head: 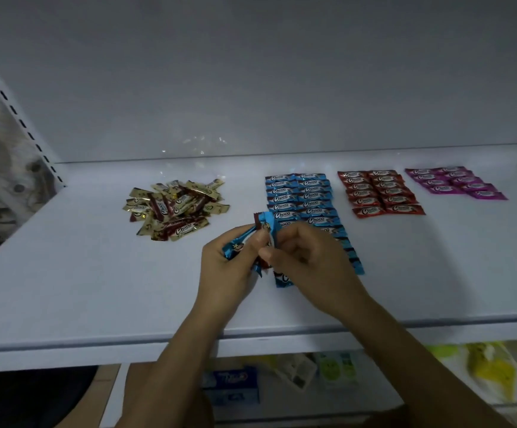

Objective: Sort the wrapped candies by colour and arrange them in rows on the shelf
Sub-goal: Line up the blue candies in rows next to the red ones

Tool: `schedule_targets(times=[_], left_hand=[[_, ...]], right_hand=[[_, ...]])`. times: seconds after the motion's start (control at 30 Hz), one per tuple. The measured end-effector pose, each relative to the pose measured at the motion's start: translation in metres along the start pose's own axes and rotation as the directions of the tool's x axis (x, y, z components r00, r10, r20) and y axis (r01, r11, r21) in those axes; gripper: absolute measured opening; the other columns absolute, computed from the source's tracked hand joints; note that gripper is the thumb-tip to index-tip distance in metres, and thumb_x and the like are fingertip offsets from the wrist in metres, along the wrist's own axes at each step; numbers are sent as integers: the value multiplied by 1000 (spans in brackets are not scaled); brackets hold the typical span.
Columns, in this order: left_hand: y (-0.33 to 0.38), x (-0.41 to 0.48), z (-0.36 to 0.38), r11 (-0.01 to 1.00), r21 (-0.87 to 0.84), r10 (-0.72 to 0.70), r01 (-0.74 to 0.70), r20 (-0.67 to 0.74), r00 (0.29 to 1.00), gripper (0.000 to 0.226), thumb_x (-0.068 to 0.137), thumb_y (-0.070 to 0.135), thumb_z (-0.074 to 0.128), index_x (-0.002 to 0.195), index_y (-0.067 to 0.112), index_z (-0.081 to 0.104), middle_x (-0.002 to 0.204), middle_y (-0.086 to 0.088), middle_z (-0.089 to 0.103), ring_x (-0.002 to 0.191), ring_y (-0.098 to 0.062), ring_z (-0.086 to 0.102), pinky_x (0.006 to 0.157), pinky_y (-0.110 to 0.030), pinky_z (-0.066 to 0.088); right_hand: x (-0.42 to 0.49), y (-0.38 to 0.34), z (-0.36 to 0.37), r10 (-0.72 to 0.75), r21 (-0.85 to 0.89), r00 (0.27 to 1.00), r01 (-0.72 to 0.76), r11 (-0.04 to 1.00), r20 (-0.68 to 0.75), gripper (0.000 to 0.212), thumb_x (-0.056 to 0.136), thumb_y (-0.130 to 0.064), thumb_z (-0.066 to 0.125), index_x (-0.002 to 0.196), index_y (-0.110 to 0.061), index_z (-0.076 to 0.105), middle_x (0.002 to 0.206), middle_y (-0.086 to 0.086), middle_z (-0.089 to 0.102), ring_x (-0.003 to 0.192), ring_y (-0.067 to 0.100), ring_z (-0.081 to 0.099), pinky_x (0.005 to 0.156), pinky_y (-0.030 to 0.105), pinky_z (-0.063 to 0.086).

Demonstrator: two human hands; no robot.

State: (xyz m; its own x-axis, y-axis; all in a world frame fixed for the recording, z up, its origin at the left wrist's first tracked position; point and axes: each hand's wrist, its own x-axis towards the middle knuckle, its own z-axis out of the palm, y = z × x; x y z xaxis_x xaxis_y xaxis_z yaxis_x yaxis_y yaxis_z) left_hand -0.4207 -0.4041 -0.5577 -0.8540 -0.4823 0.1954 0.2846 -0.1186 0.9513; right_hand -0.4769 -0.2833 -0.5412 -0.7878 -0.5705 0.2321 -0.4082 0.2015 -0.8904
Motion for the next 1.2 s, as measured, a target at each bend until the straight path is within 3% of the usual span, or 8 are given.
schedule_targets(times=[0.23, 0.3, 0.47, 0.73, 0.93, 1.0, 1.07, 1.2], left_hand=[[3, 2, -4, 986, -132, -120, 98, -171, 978, 20, 88, 24, 57, 98, 10, 67, 55, -1, 61, 53, -8, 56, 54, -19, 47], [1, 2, -4, 989, -114, -116, 95, -190, 975, 16, 88, 23, 58, 96, 12, 67, 56, 0, 62, 53, -7, 56, 54, -19, 47], [1, -1, -2, 998, 43, -36, 41, -114, 993, 12, 90, 19, 59, 93, 19, 70, 59, 3, 65, 54, -5, 55, 54, -17, 46], [2, -2, -1, 996, 88, -17, 23, -75, 997, 16, 84, 30, 59, 92, 23, 71, 59, 3, 64, 57, -7, 55, 56, -17, 46], [2, -3, -2, 995, 95, 15, -8, -74, 997, 14, 91, 18, 58, 89, 23, 71, 58, 5, 65, 52, -6, 53, 51, -16, 43], [3, -3, -2, 995, 96, 9, -3, -72, 997, 14, 91, 20, 57, 89, 23, 70, 56, 5, 63, 52, -5, 53, 50, -14, 42], [3, -3, -1, 995, 102, -1, 8, -68, 998, 12, 87, 25, 58, 90, 24, 70, 55, 4, 62, 52, -5, 52, 50, -14, 42], [1, -2, -1, 994, 111, 1, 6, -64, 998, 12, 86, 27, 59, 91, 24, 70, 56, 4, 62, 54, -7, 53, 52, -15, 43]], right_hand=[[3, -11, -5, 63, 256, 996, -47, 966, -56, 13, 87, -7, 63, 82, -19, 62, 76, 2, 71, 63, 11, 67, 55, 17, 52], [-5, -9, -17, 60, 215, 998, -54, 975, -22, 21, 89, -5, 60, 87, -25, 65, 79, -5, 69, 64, 3, 65, 53, 10, 46], [-35, 12, -37, 117, 26, 993, -117, 993, 13, 15, 85, -9, 67, 91, -22, 68, 82, -3, 72, 65, 6, 65, 58, 18, 51], [-38, 10, -45, 180, 287, 983, -163, 944, -33, 22, 81, 3, 67, 94, -15, 65, 87, -8, 72, 75, 2, 67, 60, 12, 49], [-30, 6, -43, 243, 400, 970, -214, 891, -22, 18, 85, 0, 62, 97, -10, 71, 93, -2, 73, 79, 1, 68, 62, 11, 49], [-28, 3, -45, 212, 337, 976, -184, 923, -48, 17, 88, -3, 58, 98, -13, 69, 98, -3, 71, 83, 0, 67, 64, 11, 50], [-27, 2, -49, 71, 123, 995, -62, 990, -70, 22, 91, -6, 56, 97, -24, 66, 101, -11, 66, 88, -8, 63, 65, 9, 49], [-27, 5, -47, -84, -232, 979, 126, 965, 184, 26, 90, -17, 61, 98, -41, 54, 92, -18, 62, 92, -6, 59, 70, 10, 50]])
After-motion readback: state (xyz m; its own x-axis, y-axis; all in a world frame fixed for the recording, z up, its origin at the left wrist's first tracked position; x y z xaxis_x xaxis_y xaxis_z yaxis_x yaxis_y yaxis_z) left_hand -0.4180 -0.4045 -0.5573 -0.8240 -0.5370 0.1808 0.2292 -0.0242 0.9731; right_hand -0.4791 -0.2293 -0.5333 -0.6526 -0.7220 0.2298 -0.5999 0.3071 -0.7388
